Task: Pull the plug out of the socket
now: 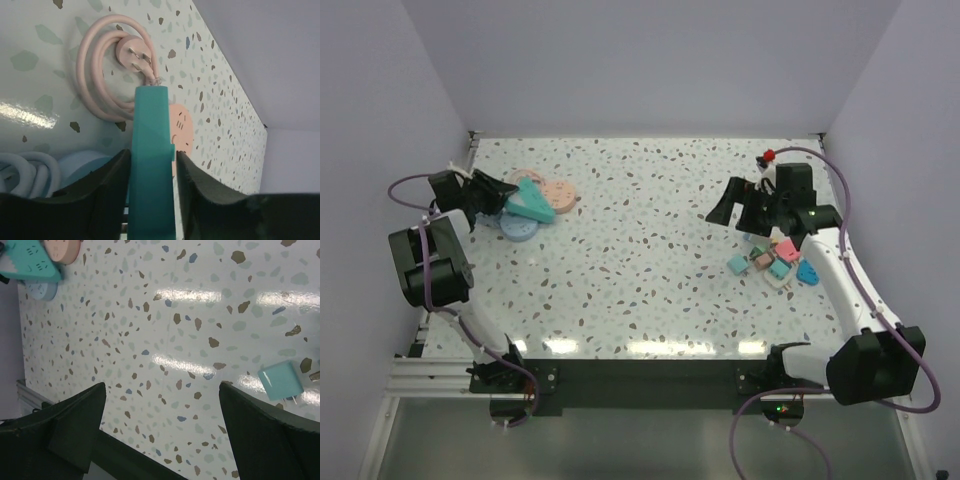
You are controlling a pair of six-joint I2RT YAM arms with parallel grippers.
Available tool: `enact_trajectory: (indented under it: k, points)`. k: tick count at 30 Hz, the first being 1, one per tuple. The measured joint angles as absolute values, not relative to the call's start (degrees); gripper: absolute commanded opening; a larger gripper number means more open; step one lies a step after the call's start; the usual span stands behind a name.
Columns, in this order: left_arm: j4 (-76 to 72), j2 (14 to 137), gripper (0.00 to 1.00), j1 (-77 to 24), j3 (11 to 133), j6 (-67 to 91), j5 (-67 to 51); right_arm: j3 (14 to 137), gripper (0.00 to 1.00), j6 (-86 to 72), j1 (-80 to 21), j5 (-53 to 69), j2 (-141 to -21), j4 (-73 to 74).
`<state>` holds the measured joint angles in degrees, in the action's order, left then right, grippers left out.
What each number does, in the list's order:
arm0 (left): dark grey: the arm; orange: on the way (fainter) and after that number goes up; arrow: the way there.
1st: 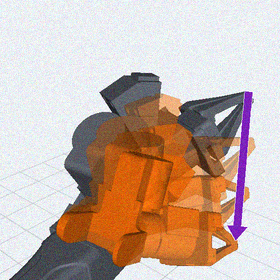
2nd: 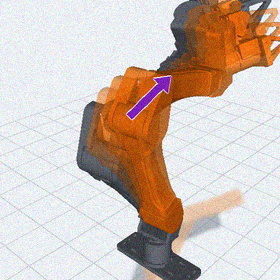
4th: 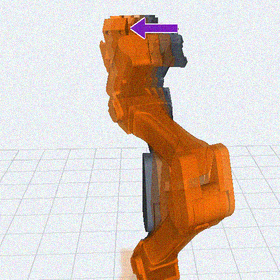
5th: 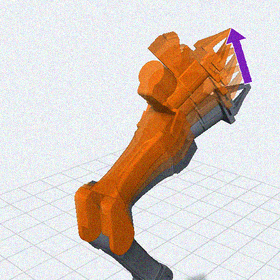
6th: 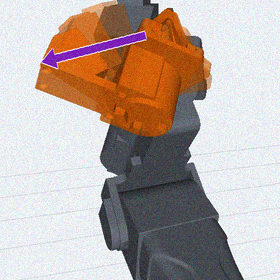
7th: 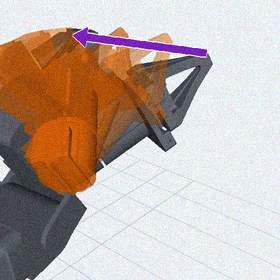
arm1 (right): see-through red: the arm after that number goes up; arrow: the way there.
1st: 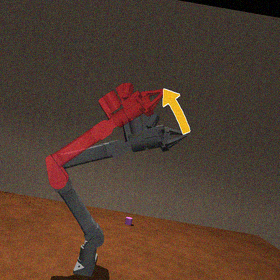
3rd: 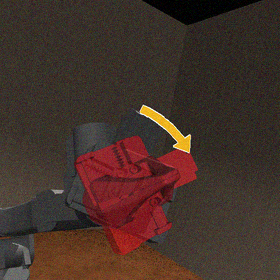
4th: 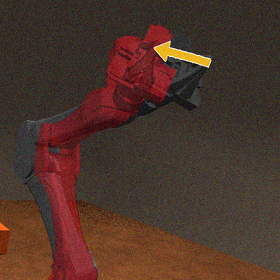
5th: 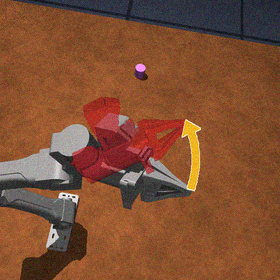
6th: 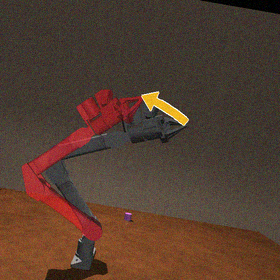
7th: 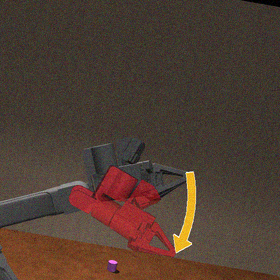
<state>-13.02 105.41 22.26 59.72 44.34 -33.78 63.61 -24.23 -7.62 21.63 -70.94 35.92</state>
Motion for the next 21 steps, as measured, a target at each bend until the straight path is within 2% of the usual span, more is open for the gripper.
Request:
enact_trajectory:
  k: [3, 12, 21]
  points:
    - [-12.49, 105.62, 1.00, 22.37, 59.81, 44.18, -33.23, 63.61, 0.98, -24.03, -8.56, 23.33, -71.13, 35.38]
    - [-8.62, 102.43, 1.00, 22.37, 59.66, 43.40, -31.20, 63.64, 0.98, -23.51, -8.71, 26.44, -72.16, 34.15]
    - [-4.36, 83.42, 1.00, 22.02, 57.17, 41.50, -33.21, 63.64, 0.98, -23.35, -8.73, 28.73, -72.69, 31.99]
